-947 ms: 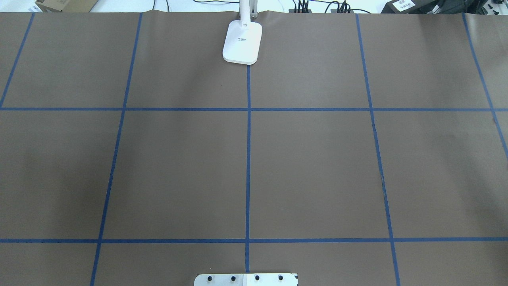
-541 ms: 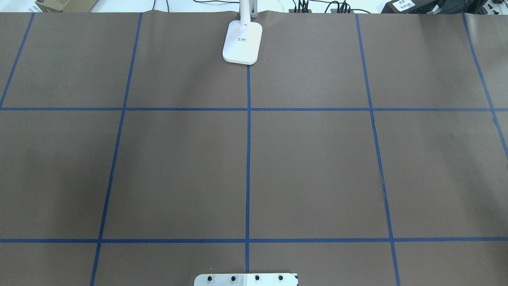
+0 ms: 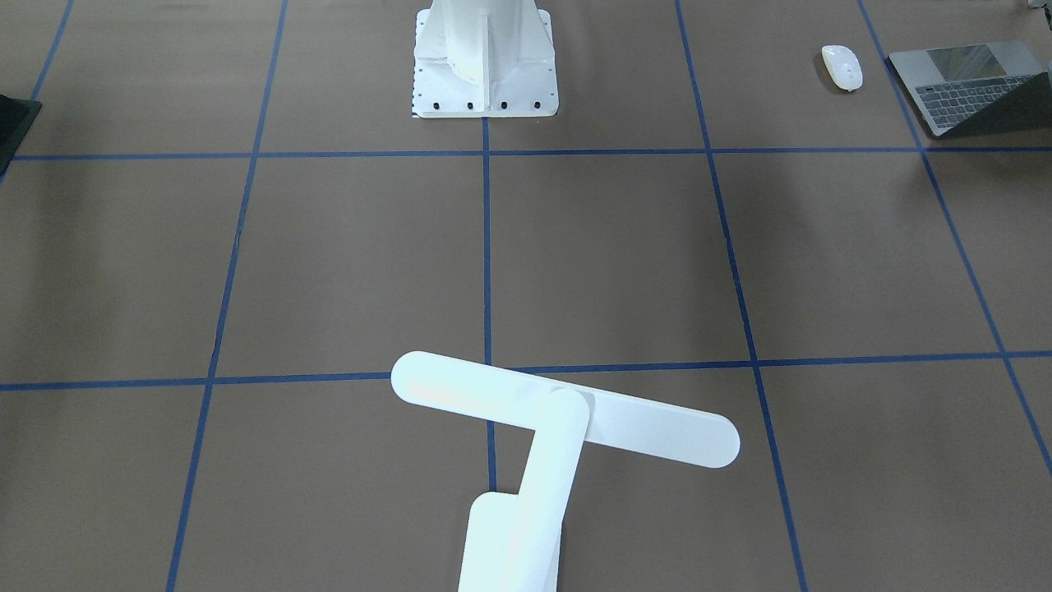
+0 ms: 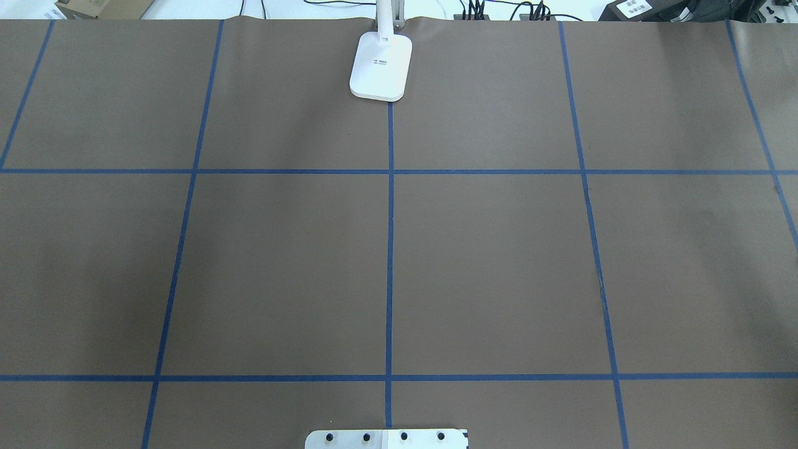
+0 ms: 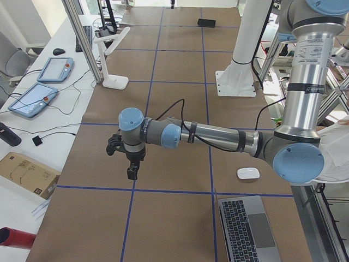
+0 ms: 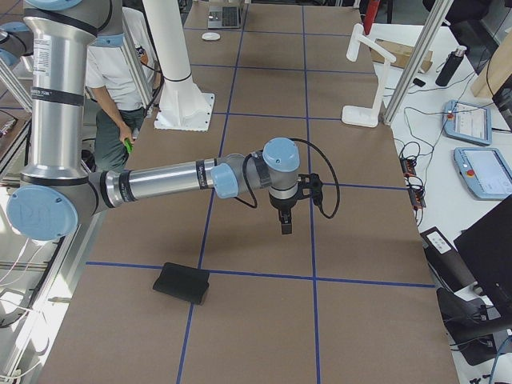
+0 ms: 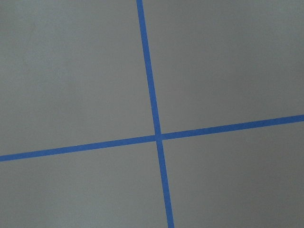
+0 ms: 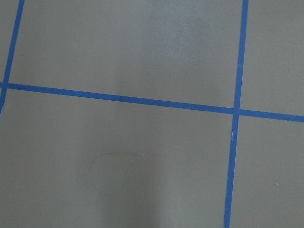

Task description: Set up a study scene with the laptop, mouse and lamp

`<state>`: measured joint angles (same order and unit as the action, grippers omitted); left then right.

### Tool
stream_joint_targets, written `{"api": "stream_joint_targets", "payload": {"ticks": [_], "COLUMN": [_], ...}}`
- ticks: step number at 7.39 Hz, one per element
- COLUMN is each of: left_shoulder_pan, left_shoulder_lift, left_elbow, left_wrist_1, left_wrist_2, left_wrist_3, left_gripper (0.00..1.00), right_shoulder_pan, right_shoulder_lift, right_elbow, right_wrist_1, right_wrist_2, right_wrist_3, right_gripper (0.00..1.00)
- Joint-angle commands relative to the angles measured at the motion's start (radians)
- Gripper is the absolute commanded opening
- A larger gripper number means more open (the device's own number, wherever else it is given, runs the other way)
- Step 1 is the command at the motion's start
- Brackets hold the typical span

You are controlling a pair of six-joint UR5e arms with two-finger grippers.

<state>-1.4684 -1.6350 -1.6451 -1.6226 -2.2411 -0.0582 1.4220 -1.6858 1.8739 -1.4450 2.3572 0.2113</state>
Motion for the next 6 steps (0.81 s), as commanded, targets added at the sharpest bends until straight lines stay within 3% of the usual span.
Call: {"api": "stream_joint_targets", "payload": {"ticks": [1, 6], "left_shoulder_pan": [-0.001, -0.039], "left_shoulder_lift": [0.036, 0.136], "left_elbow": [-0.019, -0.107], "left_wrist_1": [0.000, 0.015], "left_wrist_2": [0.000, -0.012], "left_wrist_3": [-0.002, -0.207], "left_gripper": [0.99, 0.99], "right_shoulder_pan": [0.000, -0.032], "right_shoulder_lift": [0.000, 0.028], "right_elbow": [0.001, -0.050], "right_wrist_1": [0.000, 0.003], "right_wrist_2": [0.016, 0.077], "right_wrist_3": [0.000, 0.004], "right_gripper": [0.99, 0.99]}}
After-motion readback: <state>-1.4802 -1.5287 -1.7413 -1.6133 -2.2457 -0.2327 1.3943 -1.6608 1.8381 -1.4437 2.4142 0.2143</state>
